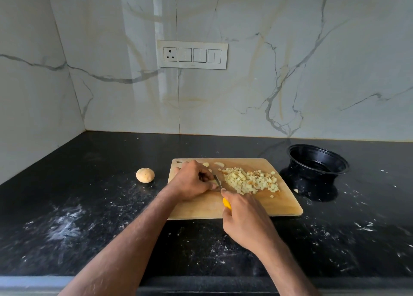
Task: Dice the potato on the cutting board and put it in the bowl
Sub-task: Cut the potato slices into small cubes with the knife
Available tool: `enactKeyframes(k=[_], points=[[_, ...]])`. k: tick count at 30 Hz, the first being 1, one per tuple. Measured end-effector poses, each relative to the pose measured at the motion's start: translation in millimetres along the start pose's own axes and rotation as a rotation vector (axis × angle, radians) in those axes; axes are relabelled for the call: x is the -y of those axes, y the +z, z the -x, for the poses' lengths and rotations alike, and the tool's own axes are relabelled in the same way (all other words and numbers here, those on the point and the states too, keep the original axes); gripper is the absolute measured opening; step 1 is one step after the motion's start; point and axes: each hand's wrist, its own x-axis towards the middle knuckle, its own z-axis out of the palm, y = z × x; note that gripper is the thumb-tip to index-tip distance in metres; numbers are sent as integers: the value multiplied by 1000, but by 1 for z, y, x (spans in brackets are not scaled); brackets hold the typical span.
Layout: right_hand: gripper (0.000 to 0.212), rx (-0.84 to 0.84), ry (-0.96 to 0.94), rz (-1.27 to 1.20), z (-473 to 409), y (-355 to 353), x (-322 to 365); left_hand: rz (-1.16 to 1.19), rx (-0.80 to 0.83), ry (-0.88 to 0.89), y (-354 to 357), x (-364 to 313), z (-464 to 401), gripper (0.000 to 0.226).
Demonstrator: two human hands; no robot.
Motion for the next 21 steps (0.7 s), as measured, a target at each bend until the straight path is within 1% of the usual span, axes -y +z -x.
enactKeyframes(k=[3,6,8,11,14,17,19,21], points=[[50,8,16,-20,7,-2,-2,-5,14,7,1,1,2,17],[51,32,16,-24,14,-7,-2,-9,115,78,0,1,4,30],[50,25,15,-30,19,-11,-2,-82,172,100,0,-1,5,29],[49,15,20,-46,25,-19,-6,-131,188,99,-1,-1,4,24],[44,9,29,-75,27,-30,-12,-119,184,89,-1,-1,5,24],[38,-64,75,-115,19,-33,-12,-37,145,84,-1,1,4,31],[41,-105,78,-130,12,-25,-6,49,105,55,-2,3,4,42],[44,-118,74,-140,3,-14,-1,108,69,39,-4,4,4,46]])
